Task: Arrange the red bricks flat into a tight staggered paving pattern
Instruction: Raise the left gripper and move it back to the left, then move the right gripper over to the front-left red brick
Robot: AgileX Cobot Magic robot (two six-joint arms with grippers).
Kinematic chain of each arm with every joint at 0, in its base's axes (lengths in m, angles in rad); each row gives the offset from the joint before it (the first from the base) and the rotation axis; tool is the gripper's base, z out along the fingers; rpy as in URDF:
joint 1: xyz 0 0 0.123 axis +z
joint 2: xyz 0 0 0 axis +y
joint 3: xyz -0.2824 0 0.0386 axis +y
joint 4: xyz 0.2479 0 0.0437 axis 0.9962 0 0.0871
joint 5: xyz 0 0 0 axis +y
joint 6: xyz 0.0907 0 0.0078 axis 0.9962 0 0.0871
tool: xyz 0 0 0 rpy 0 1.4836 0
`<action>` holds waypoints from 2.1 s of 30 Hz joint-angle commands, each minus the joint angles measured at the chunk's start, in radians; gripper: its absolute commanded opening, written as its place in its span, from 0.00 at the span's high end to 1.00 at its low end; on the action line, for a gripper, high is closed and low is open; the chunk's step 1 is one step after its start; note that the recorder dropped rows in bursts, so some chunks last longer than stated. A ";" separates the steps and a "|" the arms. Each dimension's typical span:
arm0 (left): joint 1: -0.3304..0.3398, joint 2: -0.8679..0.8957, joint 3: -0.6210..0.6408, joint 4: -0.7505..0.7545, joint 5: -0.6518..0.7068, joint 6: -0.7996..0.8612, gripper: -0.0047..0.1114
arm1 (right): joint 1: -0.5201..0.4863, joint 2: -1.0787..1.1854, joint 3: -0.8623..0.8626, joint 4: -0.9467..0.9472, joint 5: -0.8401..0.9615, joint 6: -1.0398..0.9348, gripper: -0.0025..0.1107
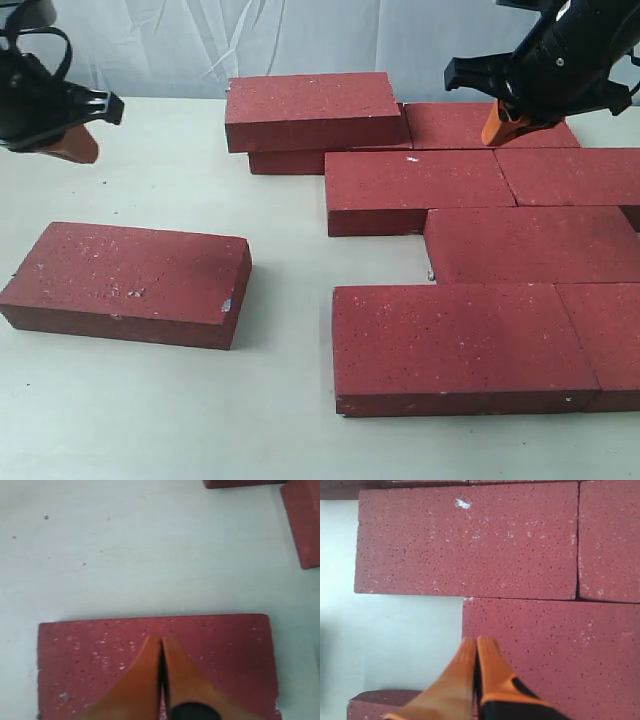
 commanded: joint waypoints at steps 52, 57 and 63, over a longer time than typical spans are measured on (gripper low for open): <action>0.340 0.230 0.142 0.056 -0.070 0.056 0.96 | 0.686 0.215 -0.027 0.184 -0.116 -0.295 0.99; 0.340 0.237 0.142 0.047 -0.080 0.056 0.96 | 0.704 0.241 -0.034 0.199 -0.110 -0.295 0.99; 0.340 0.237 0.142 0.032 -0.060 0.064 0.96 | 0.730 0.295 -0.034 0.209 -0.102 -0.295 0.99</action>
